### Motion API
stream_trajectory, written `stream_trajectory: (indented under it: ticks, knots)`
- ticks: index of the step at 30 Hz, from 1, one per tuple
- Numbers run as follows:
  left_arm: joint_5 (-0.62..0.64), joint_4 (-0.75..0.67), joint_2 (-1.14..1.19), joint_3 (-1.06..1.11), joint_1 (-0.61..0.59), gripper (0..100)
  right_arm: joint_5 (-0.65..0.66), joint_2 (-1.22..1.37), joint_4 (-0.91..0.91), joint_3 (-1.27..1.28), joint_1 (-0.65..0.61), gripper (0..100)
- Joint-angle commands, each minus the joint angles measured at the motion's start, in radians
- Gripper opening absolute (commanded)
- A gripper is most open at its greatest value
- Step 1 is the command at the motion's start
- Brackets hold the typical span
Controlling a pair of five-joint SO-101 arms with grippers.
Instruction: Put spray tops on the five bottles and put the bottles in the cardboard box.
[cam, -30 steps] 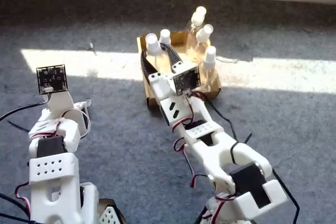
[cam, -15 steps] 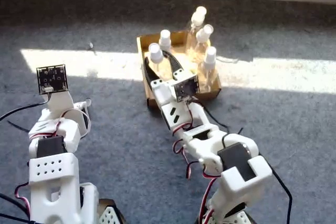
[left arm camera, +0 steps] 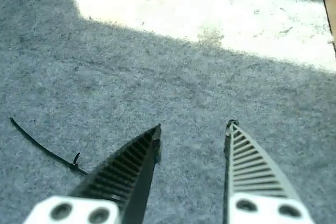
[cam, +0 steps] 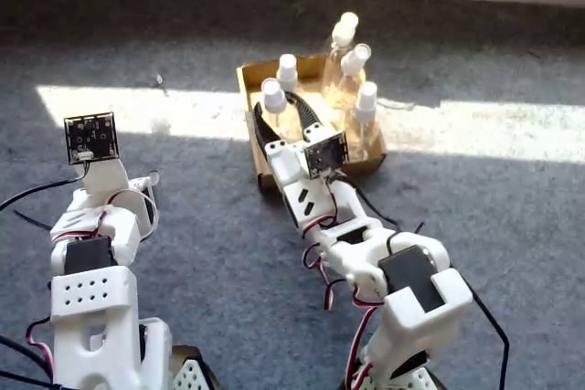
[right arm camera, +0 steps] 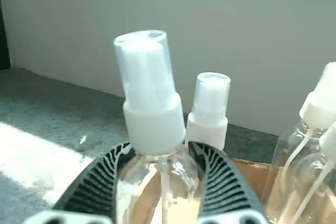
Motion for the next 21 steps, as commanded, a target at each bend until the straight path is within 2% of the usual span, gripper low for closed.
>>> stream_trajectory:
  ticks: [1,21]
  knots:
    - [0.006,-0.015,-0.015,-0.004,0.018,19,0.006,-0.005,-0.013,0.019,0.024,0.5]
    - [0.006,-0.015,-0.015,-0.004,0.018,19,0.000,-0.004,-0.013,0.015,-0.001,0.5]
